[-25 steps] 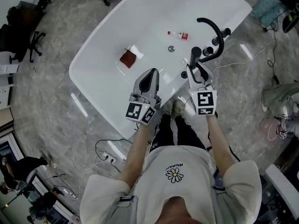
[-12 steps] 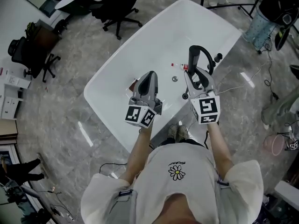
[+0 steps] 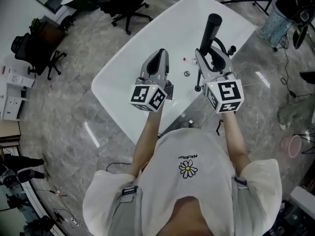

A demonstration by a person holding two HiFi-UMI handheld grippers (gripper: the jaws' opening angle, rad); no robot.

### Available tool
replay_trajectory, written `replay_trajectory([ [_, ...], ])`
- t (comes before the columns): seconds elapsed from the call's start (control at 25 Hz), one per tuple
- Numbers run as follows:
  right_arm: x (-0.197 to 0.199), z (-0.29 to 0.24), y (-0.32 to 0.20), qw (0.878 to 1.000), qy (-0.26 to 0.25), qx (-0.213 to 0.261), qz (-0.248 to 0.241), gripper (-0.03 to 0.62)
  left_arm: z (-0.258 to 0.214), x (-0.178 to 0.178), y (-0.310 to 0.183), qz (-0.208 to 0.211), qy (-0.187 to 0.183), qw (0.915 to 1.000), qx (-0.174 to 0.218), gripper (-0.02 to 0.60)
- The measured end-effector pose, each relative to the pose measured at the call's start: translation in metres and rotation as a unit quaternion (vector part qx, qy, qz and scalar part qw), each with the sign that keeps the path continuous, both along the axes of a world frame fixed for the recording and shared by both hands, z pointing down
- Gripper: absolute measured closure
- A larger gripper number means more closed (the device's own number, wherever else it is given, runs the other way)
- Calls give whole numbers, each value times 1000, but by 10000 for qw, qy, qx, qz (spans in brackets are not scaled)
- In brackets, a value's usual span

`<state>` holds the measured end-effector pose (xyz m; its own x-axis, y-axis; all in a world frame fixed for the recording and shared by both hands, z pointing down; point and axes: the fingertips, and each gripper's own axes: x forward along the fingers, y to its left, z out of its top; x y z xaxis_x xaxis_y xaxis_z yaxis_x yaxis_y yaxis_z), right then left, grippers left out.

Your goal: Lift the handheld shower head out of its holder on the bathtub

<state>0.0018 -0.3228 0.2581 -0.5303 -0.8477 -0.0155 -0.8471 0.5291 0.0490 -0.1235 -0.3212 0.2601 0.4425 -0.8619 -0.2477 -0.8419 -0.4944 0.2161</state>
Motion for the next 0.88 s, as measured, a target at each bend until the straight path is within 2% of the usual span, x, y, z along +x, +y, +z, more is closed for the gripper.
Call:
replay_trajectory([
  [0.88, 5, 6, 18, 9998, -164, -26, 69, 448, -8, 2, 20, -75, -32, 9999, 113, 581],
])
